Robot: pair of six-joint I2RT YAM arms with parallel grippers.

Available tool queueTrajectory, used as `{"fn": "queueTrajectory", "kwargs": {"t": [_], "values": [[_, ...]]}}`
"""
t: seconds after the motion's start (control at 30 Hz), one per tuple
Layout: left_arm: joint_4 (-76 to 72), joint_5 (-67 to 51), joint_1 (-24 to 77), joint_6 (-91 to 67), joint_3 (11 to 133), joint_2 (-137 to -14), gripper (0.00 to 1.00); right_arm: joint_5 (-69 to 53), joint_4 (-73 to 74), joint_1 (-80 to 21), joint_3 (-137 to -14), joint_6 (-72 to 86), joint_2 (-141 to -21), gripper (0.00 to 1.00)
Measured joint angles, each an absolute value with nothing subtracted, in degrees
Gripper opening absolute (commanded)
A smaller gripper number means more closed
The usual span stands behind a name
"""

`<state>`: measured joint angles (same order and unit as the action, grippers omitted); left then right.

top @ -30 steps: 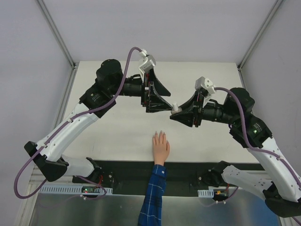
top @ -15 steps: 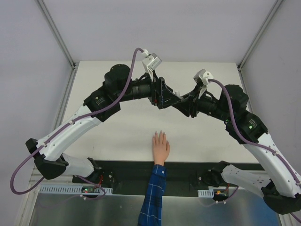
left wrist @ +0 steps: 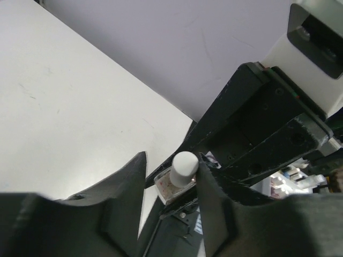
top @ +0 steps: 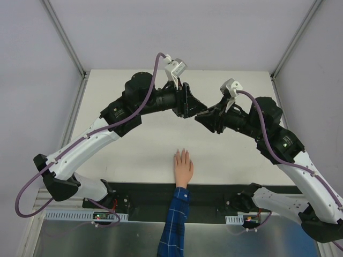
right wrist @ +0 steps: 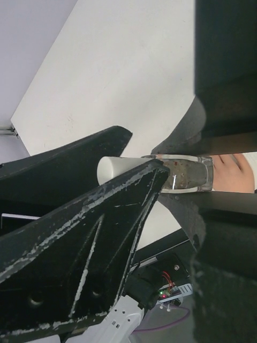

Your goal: Paint the nails

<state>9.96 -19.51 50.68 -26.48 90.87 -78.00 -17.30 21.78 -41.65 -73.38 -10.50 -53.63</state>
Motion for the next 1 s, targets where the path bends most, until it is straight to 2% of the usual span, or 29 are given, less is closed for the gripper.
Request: {"fn": "queueTrajectory", "kwargs": {"t": [0.07,0.1,0.13,0.3,0.4,0.47,0.57,0.67,0.77,0.8,0.83,0.87,0.9,0.93,1.0], "values": [[9.9,-20.3,50.7,-27.2,91.3,-78.3,0.16,-16.5,21.7,-42.0,-73.4,-10.5,-53.6,0.0],[9.7,-21.1,50.8,-27.5,91.6,-78.5,0.04,-16.1,21.8,-42.1,-73.4,-10.5,-53.6,0.01],[9.7,-22.0,51.0,-27.3,91.8,-78.7,0.0,-15.6,22.0,-42.3,-73.4,-10.5,-53.6,0.01],[9.0,-28.2,50.4,-25.5,91.9,-79.0,0.0,-15.3,22.8,-42.7,-73.4,-10.7,-53.2,0.0],[8.0,-35.7,49.6,-23.5,91.9,-79.1,0.0,-18.1,23.2,-42.8,-73.1,-11.7,-51.9,0.0],[7.6,-41.4,49.4,-22.5,91.8,-79.0,0.0,-24.0,23.1,-41.9,-72.3,-12.2,-50.6,0.0],[4.5,-51.1,49.5,-21.0,89.4,-77.3,0.0,-40.0,20.8,-39.0,-70.4,-9.4,-49.6,0.0],[1.1,-56.6,49.5,-20.4,85.7,-73.5,0.0,-53.9,10.5,-38.7,-67.0,-0.6,-51.0,0.0],[-2.3,-59.8,49.6,-20.5,82.6,-71.1,0.0,-60.6,2.3,-39.3,-64.2,4.6,-51.8,0.0],[-3.4,-60.4,49.9,-20.6,82.2,-71.1,0.03,-61.6,1.2,-39.3,-63.7,5.7,-51.7,0.0],[-4.4,-60.9,50.0,-20.8,82.1,-71.2,0.11,-62.2,0.5,-39.3,-63.5,6.2,-51.5,0.0],[-5.1,-61.2,49.9,-21.3,82.1,-71.3,0.24,-62.3,0.3,-39.2,-63.5,6.5,-51.4,0.0],[-5.6,-61.4,49.9,-21.7,82.1,-71.4,0.48,-62.2,0.4,-39.2,-63.6,6.3,-51.2,0.0],[-6.1,-61.4,49.9,-22.0,82.1,-71.5,0.58,-61.9,1.1,-39.2,-63.8,5.4,-51.0,0.0],[-6.8,-62.0,49.6,-23.6,82.1,-71.8,0.7,-61.1,4.7,-39.2,-65.2,2.2,-50.8,0.0]]}}
